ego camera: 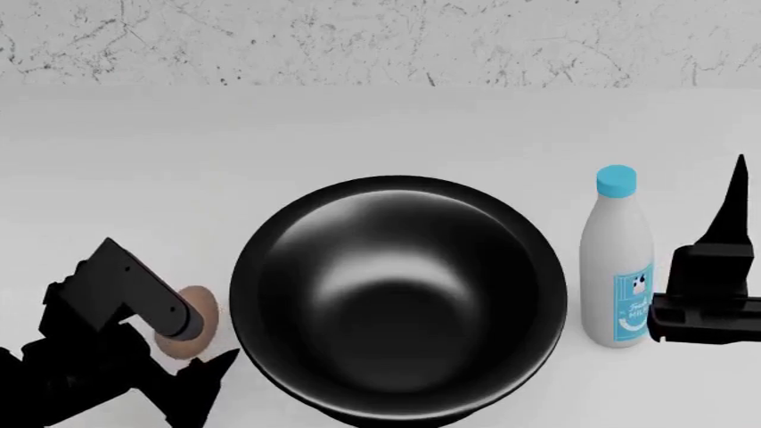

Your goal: Place the eggs and milk next to the bowl.

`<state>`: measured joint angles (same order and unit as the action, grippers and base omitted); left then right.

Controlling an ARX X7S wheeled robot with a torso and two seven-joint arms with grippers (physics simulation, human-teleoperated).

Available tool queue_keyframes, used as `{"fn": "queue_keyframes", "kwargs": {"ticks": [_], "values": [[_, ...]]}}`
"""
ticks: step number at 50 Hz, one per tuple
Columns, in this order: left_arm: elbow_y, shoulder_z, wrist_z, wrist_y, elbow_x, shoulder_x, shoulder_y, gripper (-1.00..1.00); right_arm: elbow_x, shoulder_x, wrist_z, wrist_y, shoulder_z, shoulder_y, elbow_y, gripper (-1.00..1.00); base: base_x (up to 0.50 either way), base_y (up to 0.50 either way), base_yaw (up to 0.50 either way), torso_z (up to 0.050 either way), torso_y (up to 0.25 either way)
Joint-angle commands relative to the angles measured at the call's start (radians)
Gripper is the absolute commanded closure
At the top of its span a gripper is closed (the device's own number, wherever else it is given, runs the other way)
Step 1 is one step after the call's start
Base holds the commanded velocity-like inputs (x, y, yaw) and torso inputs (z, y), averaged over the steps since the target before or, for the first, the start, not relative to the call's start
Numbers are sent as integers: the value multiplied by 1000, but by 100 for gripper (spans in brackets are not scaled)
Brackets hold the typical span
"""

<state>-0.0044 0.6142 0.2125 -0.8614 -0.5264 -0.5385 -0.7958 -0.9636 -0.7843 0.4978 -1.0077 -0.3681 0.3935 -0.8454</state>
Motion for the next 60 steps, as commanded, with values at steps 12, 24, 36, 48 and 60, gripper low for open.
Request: {"fn": "queue_keyframes", "kwargs": {"ticks": [12,24,36,48,60], "values": [[-4,-18,28,4,-7,5,11,-100,21,19,-27,22,-18,-11,5,-100,0,0,-1,0,0],[35,-30,18,-15,-20,-8,3,-100,6,15,-18,18,-28,-16,-2,-100,0,0,0,0,0],[119,-77,-8,-62,-55,-50,-14,-100,11,18,-19,30,-25,-24,-2,-100,0,0,0,0,0],[250,-155,-54,-119,-124,-101,15,-100,10,17,-19,36,-18,-21,4,-100,0,0,0,0,0],[425,-315,-158,-168,-238,-155,110,-100,18,18,-21,45,-2,-16,11,-100,0,0,0,0,0]]}}
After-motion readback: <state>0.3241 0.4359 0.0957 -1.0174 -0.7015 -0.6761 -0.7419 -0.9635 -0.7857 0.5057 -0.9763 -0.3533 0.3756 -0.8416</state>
